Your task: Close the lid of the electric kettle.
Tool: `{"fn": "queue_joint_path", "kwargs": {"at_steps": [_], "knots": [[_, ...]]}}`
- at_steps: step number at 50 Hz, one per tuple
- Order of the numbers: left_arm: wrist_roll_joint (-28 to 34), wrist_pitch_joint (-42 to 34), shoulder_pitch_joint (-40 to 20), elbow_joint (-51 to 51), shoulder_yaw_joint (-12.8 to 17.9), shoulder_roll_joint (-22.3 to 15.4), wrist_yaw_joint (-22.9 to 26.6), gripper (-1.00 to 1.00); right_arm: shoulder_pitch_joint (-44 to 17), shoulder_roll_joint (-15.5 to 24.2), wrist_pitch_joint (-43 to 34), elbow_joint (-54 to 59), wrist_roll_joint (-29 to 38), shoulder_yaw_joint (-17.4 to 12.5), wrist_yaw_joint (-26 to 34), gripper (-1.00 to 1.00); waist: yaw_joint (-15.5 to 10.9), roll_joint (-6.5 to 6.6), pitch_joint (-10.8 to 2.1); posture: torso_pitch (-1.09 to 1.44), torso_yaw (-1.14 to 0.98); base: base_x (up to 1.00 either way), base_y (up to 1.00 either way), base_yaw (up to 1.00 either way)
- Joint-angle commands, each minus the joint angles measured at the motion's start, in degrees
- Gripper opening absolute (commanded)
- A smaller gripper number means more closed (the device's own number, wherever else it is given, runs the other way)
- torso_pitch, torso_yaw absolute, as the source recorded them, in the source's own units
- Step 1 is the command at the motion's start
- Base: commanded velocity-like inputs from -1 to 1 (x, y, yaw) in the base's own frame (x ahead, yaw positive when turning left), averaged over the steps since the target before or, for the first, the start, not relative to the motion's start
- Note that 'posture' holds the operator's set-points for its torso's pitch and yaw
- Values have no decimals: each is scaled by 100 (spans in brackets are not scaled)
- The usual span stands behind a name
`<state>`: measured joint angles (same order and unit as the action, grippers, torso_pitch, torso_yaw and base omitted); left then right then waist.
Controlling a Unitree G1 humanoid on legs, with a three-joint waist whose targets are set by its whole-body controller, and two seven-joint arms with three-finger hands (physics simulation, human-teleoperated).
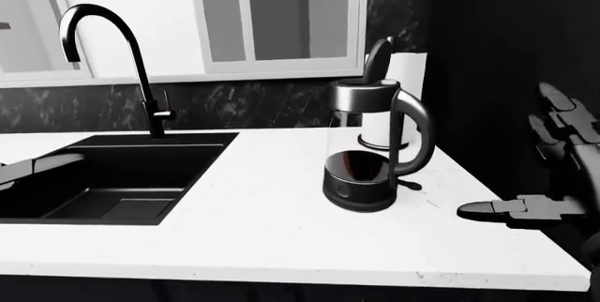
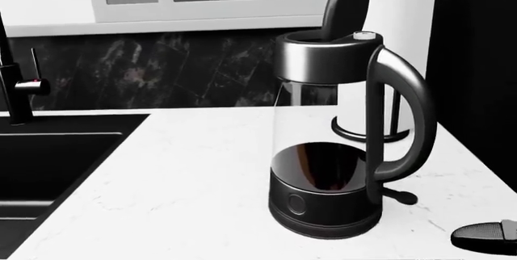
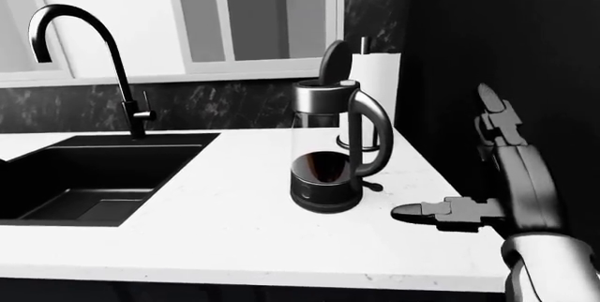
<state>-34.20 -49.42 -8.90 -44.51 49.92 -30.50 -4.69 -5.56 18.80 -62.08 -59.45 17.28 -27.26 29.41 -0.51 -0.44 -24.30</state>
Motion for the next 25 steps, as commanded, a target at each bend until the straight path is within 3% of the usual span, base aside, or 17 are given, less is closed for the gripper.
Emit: {"fn": "queue_joint_path", "kwargs": {"at_steps": [1, 7, 14, 18, 25], "knots": [[-41, 121, -108, -61, 34, -109, 10, 100, -134, 126, 119, -47, 241, -46, 305, 96, 1, 15, 79, -68, 0, 0, 0, 0], [-105, 113, -100, -41, 89, -144, -16, 100, -412, 535, -282, -55, 689, -198, 1118, 96, 15, 24, 83, -68, 0, 0, 0, 0], [-138, 144, -81, -22, 86, -150, -44, 100, -517, 937, -266, 117, 1286, -92, 1855, 95, 32, 21, 86, -68, 0, 0, 0, 0], [-131, 151, -75, -18, 82, -153, -44, 100, -654, 1057, -288, 212, 1532, -138, 2212, 96, 39, 29, 91, -68, 0, 0, 0, 0], [-153, 145, -75, -17, 98, -169, -56, 100, -835, 1195, -99, 497, 1924, 45, 2651, 96, 56, 41, 98, -68, 0, 0, 0, 0]]}}
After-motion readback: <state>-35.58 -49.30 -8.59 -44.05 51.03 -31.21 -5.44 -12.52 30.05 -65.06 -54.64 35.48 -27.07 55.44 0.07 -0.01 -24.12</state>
